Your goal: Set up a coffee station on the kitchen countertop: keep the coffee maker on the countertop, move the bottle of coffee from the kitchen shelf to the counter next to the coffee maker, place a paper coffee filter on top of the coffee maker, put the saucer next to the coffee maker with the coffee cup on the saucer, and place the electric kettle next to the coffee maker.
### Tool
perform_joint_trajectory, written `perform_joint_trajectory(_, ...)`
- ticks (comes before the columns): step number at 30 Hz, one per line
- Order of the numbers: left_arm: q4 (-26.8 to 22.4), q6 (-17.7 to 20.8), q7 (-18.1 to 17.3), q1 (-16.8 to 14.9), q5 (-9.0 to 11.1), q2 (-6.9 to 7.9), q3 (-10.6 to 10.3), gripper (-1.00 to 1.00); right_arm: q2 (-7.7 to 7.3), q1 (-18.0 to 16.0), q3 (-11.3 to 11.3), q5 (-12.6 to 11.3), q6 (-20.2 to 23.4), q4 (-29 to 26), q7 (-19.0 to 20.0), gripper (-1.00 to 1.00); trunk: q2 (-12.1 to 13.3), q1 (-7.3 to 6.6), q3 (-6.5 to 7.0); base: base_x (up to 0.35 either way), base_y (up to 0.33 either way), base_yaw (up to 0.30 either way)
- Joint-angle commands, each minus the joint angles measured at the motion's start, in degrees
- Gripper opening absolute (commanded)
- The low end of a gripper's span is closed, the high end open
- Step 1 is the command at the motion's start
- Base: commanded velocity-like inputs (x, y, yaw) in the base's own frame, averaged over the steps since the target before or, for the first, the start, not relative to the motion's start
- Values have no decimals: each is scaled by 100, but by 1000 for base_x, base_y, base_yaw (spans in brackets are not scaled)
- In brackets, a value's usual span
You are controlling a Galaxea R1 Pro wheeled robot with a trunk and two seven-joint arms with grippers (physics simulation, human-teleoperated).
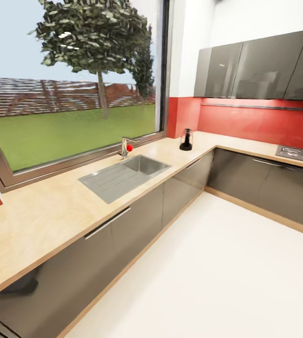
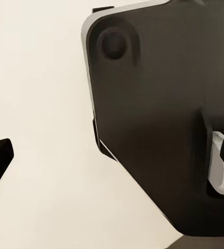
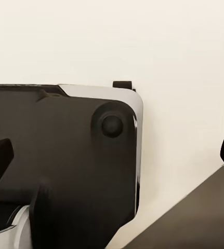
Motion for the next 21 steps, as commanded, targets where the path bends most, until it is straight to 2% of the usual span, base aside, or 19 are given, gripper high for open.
perform_joint_trajectory(1,-4,-5,-24,-2,-44,-1,52,100,-1,-6,-50,52,-19,6,18,100,-12,3,-12,0,0,-287)
perform_joint_trajectory(8,-4,9,-20,-2,-37,127,39,100,34,-4,-50,52,-20,8,17,100,-12,3,-12,4,0,-287)
perform_joint_trajectory(21,-20,-10,30,-2,-28,136,57,100,101,-5,-66,43,-25,-22,17,100,-12,3,-12,92,0,-287)
